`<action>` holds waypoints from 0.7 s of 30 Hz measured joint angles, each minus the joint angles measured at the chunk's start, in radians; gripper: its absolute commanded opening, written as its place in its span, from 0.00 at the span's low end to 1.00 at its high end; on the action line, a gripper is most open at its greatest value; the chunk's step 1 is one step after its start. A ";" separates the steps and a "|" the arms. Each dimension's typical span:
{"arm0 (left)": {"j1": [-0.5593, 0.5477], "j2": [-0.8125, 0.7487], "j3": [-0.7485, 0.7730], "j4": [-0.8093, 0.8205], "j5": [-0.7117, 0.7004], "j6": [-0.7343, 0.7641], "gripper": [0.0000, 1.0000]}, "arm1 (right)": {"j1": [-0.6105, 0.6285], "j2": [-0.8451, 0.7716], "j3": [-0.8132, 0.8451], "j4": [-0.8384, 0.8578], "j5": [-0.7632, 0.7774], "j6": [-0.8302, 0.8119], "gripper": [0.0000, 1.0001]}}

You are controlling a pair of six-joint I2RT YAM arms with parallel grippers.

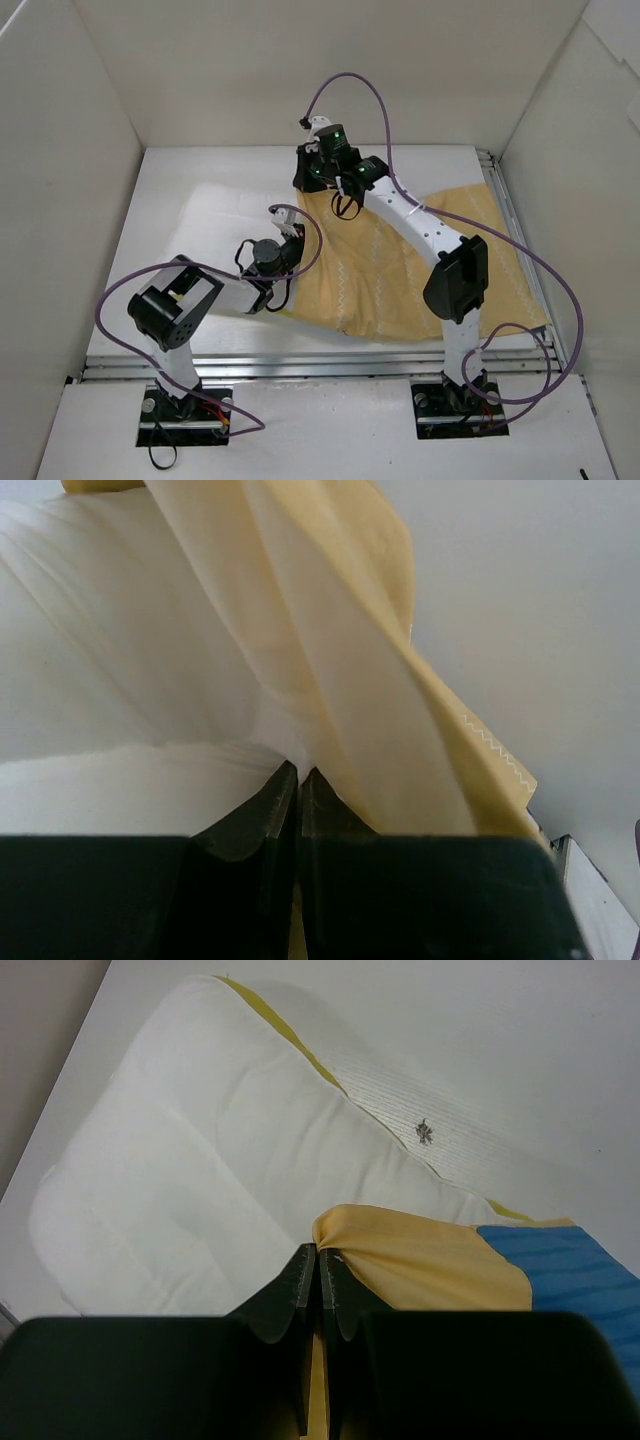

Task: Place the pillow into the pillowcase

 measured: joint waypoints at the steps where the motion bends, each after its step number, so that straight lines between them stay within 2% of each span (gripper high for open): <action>1: 0.001 0.005 0.005 -0.003 0.003 0.001 0.02 | 0.000 -0.011 -0.014 0.002 0.000 -0.003 0.00; 2: 0.002 0.011 0.013 -0.009 0.006 0.002 0.14 | 0.000 -0.024 -0.031 0.004 0.002 -0.007 0.00; 3: 0.003 0.016 0.023 -0.013 0.008 0.003 0.21 | 0.000 -0.036 -0.047 0.005 0.004 -0.011 0.00; 4: 0.003 0.018 0.034 -0.013 0.008 0.001 0.37 | 0.000 -0.045 -0.060 0.006 0.006 -0.014 0.00; 7: 0.003 0.010 0.040 0.003 -0.017 -0.001 0.54 | -0.002 -0.056 -0.097 0.010 0.009 -0.018 0.00; 11: 0.037 -0.061 -0.047 0.006 -0.047 -0.012 0.60 | -0.012 -0.053 -0.131 0.008 0.010 -0.017 0.00; 14: 0.098 -0.188 -0.140 -0.025 -0.048 -0.012 0.64 | -0.019 -0.051 -0.132 0.015 0.010 -0.017 0.00; 15: 0.122 -0.242 -0.158 -0.058 -0.047 -0.009 0.77 | -0.021 -0.051 -0.132 0.019 0.009 -0.017 0.00; 21: 0.190 -0.579 -0.133 -0.381 -0.034 0.114 0.79 | -0.022 -0.017 -0.106 0.032 -0.003 -0.014 0.00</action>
